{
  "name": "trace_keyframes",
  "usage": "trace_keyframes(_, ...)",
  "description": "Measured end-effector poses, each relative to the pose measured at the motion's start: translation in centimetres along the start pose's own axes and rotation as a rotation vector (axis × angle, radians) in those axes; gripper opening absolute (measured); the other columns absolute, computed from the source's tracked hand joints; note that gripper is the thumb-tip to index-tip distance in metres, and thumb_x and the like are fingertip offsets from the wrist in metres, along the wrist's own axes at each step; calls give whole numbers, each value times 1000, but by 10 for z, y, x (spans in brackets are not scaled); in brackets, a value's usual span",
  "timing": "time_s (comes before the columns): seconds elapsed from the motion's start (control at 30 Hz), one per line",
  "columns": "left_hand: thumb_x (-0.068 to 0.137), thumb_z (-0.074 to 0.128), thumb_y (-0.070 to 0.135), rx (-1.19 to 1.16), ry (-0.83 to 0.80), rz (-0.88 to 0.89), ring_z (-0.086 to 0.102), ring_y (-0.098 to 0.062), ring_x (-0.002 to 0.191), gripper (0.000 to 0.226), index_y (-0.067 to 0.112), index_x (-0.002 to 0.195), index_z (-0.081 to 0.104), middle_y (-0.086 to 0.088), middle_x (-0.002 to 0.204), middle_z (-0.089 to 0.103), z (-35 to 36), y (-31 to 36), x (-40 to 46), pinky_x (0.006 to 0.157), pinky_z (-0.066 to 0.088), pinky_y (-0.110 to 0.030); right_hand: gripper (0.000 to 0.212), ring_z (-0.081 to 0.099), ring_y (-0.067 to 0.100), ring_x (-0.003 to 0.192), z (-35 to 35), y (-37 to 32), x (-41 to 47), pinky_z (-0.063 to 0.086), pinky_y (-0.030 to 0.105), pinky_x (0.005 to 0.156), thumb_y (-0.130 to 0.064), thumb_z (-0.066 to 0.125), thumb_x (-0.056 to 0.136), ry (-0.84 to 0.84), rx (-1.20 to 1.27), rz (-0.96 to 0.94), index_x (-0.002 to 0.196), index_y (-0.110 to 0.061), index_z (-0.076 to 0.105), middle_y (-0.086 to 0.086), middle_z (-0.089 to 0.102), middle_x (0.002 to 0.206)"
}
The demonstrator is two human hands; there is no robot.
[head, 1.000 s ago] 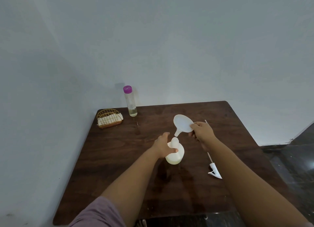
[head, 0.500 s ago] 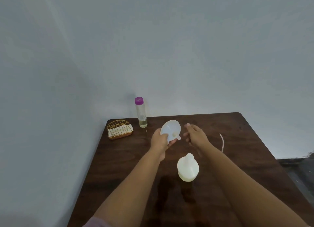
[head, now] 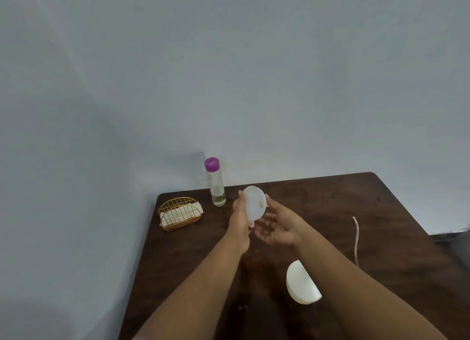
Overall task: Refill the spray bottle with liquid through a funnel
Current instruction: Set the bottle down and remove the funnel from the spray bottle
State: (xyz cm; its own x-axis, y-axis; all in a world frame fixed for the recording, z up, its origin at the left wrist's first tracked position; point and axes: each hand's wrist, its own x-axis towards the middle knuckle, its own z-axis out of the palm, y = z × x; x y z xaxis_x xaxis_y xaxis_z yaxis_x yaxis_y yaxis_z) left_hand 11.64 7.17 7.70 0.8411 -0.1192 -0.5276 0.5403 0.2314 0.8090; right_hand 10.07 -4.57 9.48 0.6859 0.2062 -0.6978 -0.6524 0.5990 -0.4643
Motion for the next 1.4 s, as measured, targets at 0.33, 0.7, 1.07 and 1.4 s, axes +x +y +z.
trace_keyframes(0.33,99,42,49,54,-58,-12,58,-13,89,51,9,129,56,-4,101,64,3,21,64,84,46,-29,60,63,19,98,-7,-51,52,55,29,75,-47,70,80,189,-655,-333,123,-7,57,8,63,117)
trace_keyframes(0.7,88,68,7,457,-11,65,52,-24,120,64,25,141,39,-5,137,46,-5,16,166,100,51,-42,80,52,17,106,-28,-92,142,45,25,85,-19,86,61,251,-1243,-573,130,-19,46,-2,54,121)
trace_keyframes(1.07,91,63,38,1041,168,196,49,-28,124,69,21,150,32,-10,139,36,-6,-30,208,107,41,-36,84,34,25,125,-59,-82,213,37,38,103,-31,80,71,265,-1552,-552,142,-18,36,6,36,133)
trace_keyframes(1.4,92,61,44,1155,170,199,50,-26,121,65,27,148,33,-5,136,34,-8,-36,216,101,44,-36,86,29,26,127,-67,-83,224,34,36,105,-31,78,74,254,-1601,-539,145,-17,32,7,34,138)
